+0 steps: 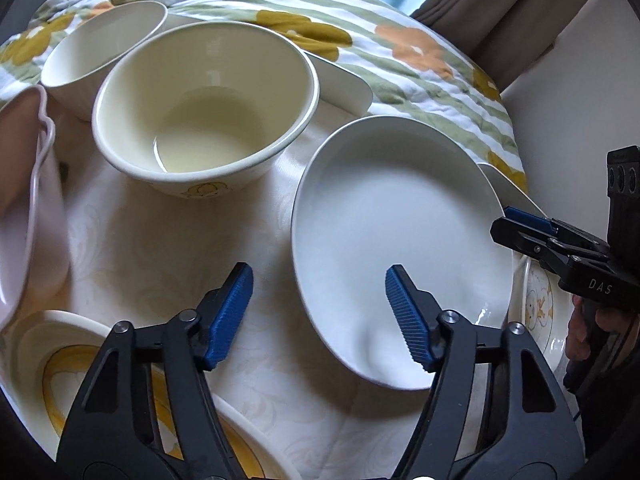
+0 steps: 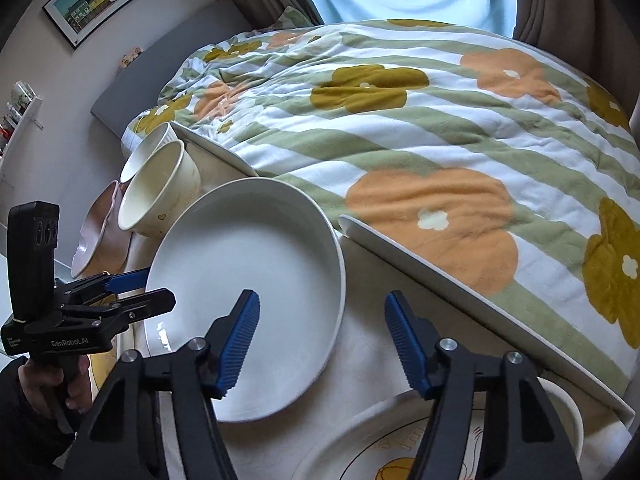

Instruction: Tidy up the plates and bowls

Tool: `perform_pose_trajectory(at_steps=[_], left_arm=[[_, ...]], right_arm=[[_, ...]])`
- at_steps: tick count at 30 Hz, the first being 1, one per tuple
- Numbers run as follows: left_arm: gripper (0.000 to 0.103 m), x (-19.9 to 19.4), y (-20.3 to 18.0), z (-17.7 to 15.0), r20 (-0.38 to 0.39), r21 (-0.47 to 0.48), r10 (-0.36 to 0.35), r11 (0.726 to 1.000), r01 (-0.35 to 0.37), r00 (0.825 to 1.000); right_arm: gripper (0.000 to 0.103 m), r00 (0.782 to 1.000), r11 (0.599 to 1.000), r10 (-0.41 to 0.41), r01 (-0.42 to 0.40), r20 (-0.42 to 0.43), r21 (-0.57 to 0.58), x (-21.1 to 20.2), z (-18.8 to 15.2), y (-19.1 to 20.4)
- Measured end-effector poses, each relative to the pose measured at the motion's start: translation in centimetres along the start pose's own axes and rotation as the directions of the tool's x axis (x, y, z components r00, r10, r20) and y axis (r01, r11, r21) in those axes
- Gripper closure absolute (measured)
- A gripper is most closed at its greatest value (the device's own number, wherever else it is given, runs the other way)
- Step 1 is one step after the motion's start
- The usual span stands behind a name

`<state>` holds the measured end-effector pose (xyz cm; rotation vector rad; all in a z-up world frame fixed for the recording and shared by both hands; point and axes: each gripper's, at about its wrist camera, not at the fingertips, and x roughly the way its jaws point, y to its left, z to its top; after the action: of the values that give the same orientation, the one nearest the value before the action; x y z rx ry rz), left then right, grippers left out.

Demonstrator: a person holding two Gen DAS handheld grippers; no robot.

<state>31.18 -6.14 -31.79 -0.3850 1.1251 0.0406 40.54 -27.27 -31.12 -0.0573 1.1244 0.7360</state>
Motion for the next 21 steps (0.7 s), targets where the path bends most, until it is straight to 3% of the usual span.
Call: perform_pose_trajectory(at_steps=[6, 8, 11, 21], left_arm=[[0.069, 0.5, -0.9, -0.3, 0.014, 0.056, 0.053, 0.997, -0.053, 0.999], [0.077, 0.4, -1.0, -0.3, 0.018, 0.063, 0.055, 0.996, -0.056, 0.998], [0.078, 0.4, -1.3, -0.3, 0.032, 0.077, 0.074, 0.994, -0.076, 0.997], [0.078, -0.2, -2.0, -0.4, 0.047, 0.096, 0.104, 0.989, -0.108, 0.993]], right_arm=[[0.056, 1.0, 1.0, 0.018, -0.018, 0.003, -0.01, 0.8, -0.4, -0.3], [0.074, 1.0, 1.0, 0.018, -0.018, -0.003, -0.023, 1.0, -0.5, -0.2], [0.084, 1.0, 0.999, 0.01, -0.01, -0.006, -0.041, 1.4, -0.7, 0.0], [0.086, 1.0, 0.999, 0.013, -0.014, -0.018, -0.043, 1.1, -0.8, 0.2]])
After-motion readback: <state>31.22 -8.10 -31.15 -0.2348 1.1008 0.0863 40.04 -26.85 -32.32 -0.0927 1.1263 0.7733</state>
